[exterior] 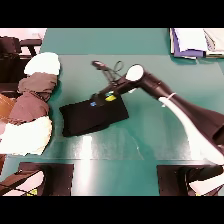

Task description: Fold the shirts.

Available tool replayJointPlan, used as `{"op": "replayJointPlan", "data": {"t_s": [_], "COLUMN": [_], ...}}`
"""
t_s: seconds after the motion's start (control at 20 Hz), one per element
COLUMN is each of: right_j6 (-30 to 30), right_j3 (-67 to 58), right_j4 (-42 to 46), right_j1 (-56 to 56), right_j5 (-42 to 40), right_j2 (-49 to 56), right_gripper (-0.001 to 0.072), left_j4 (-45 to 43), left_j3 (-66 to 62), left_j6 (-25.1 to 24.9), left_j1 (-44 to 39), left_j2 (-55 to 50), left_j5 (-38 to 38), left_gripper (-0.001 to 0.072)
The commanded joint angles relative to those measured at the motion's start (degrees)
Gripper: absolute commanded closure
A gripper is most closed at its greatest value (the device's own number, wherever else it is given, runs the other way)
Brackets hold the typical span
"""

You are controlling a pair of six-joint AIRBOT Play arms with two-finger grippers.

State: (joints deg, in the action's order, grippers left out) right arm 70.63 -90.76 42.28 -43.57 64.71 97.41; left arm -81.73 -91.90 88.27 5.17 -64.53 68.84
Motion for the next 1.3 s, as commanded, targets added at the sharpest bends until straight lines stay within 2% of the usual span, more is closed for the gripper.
{"op": "replayJointPlan", "data": {"t_s": [0.0, 0.05, 0.15, 0.35, 0.55, 0.65, 0.7, 0.75, 0.8, 0.9, 1.1, 1.25], "right_j6": [7.7, 7.8, 8.2, 7.6, 4.9, 4.9, 4.9, 4.8, 4.8, 4.8, 5.0, 8.3], "right_j3": [10.6, 14.4, 19.4, 21.7, 14.5, 9.7, 7.2, 4.8, 2.8, -1.2, -4.1, -2.5], "right_j4": [10.6, 10.3, 9.5, 2.1, -5.7, -6.9, -7.7, -8.2, -8.0, -7.6, -5.9, 4.7], "right_j1": [10.7, 13.9, 18.9, 22.5, 17.2, 13.6, 11.8, 10.4, 9.4, 8.7, 14.7, 23.8], "right_j5": [2.2, 1.4, 0.3, -0.7, -0.4, -0.6, -0.8, -1.1, -1.6, -1.5, -1.6, -1.7], "right_j2": [-6.3, -7.8, -8.6, -3.0, 5.9, 9.8, 11.6, 13.3, 14.5, 16.2, 13.1, 5.6], "right_gripper": [0.0284, 0.0271, 0.0103, 0.0101, 0.0103, 0.0155, 0.0249, 0.0376, 0.0433, 0.0693, 0.0695, 0.0695], "left_j4": [0.8, 1.7, 4.0, 5.9, 5.9, 5.9, 6.4, 7.6, 9.3, 13.3, 16.2, 15.1], "left_j3": [0.0, 0.0, 0.0, 0.8, 0.8, 0.8, 0.8, 0.8, 0.8, 0.8, 0.8, 0.8], "left_j6": [-0.3, -0.3, -0.3, -0.4, -0.4, -0.3, -0.2, -0.3, -0.5, -1.8, -1.8, -1.8], "left_j1": [0.3, 0.3, 0.2, 0.2, 0.2, 0.2, 0.2, 0.2, 0.2, 0.2, 0.2, -1.6], "left_j2": [0.2, 0.2, 0.1, 0.0, 0.0, 0.0, 0.0, 0.0, 0.0, 0.0, 0.0, 0.0], "left_j5": [0.7, 0.6, 0.5, -0.2, -0.2, 0.0, 0.1, 0.2, 0.2, 0.2, 1.0, 1.6], "left_gripper": [0.0681, 0.0681, 0.068, 0.0681, 0.068, 0.068, 0.068, 0.0681, 0.0681, 0.0681, 0.0682, 0.0682]}}
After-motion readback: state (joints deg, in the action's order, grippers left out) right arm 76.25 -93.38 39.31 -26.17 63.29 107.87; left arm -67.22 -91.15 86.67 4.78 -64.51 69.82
